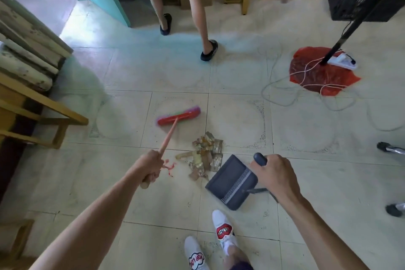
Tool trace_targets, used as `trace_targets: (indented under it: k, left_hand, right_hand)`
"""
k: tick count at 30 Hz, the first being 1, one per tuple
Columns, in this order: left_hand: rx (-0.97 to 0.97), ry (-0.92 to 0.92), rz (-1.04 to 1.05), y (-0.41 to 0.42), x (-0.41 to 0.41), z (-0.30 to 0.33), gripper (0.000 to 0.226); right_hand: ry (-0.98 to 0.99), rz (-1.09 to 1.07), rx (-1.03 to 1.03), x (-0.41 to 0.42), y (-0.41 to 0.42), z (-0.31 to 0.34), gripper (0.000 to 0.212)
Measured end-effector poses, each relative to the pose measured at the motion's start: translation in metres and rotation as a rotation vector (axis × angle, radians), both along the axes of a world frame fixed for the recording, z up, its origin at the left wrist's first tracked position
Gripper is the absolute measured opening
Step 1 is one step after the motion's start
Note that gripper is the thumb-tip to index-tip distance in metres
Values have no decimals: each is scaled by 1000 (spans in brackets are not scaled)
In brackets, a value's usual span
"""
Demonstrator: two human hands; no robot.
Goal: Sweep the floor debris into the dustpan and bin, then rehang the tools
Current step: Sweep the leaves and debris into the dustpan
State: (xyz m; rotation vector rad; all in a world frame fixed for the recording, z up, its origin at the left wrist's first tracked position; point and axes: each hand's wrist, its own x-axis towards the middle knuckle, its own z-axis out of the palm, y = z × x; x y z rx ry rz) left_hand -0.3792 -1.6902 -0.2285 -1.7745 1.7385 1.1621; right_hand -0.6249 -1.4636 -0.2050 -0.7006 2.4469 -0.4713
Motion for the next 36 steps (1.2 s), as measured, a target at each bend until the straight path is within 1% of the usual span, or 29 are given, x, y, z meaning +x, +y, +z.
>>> trace_targets:
  k: [2, 5, 6, 8, 9, 10, 11, 13, 14, 15, 17, 20, 21, 23, 26, 28, 30, 31, 32, 36]
  left_hand:
    - [-17, -83, -141, 20, -5, -6, 21]
    - [32, -117, -276, 57, -3, 3, 27]
    - [64, -125, -309, 68, 2, 10, 25]
    - [151, -147, -352, 89, 17, 27, 8]
    - [203, -150, -328, 100, 27, 35, 12]
    - [262, -114, -252, 109, 37, 44, 16]
    - [322, -61, -121, 114, 44, 54, 19]
    - [465, -11, 114, 115, 58, 78, 32]
    - [521, -4, 160, 109, 65, 87, 38]
    - [539, 4, 162, 103, 75, 95, 41]
    - [522, 48, 128, 89, 97, 111, 45]
    - [474, 150, 208, 71, 125, 129, 39]
    - [431, 153, 223, 67, 130, 130, 36]
    - [311, 70, 173, 62, 136, 126, 34]
    - [129, -152, -89, 65, 136, 103, 23]
    - [-15, -254, -260, 75, 135, 80, 26]
    - [-145, -305, -375, 92, 137, 55, 32]
    - [-170, -316, -395, 102, 140, 42, 34]
    - [-157, -313, -369, 115, 145, 30, 34]
    - [-16, -322, -177, 175, 168, -5, 33]
  right_hand:
    - [-26, -36, -46, -1, 0, -1, 46]
    - [-81, -46, -67, -1, -3, 1, 43]
    - [-81, -38, -57, -1, -5, 3, 42]
    - [-88, -34, -61, 1, -9, 5, 39]
    - [-93, -34, -73, 1, -10, 6, 38]
    - [-96, -28, -81, 2, -11, 7, 38]
    - [-95, -17, -83, 3, -12, 9, 39]
    - [-109, -2, -93, 7, -12, 11, 39]
    - [-121, -3, -96, 6, -13, 10, 39]
    - [-131, -1, -93, 7, -12, 10, 38]
    - [-143, 4, -81, 10, -9, 12, 38]
    - [-161, 11, -69, 13, -3, 15, 40]
    - [-171, 16, -57, 16, -1, 17, 39]
    - [-197, 16, -43, 20, 4, 18, 34]
    - [-217, 39, -17, 23, 15, 18, 30]
    - [-253, 56, 6, 25, 24, 17, 28]
    - [-256, 46, 11, 29, 36, 14, 28]
    - [-251, 36, 9, 30, 41, 13, 27]
    - [-253, 22, 4, 31, 45, 12, 26]
    - [-256, -17, 0, 27, 63, 15, 30]
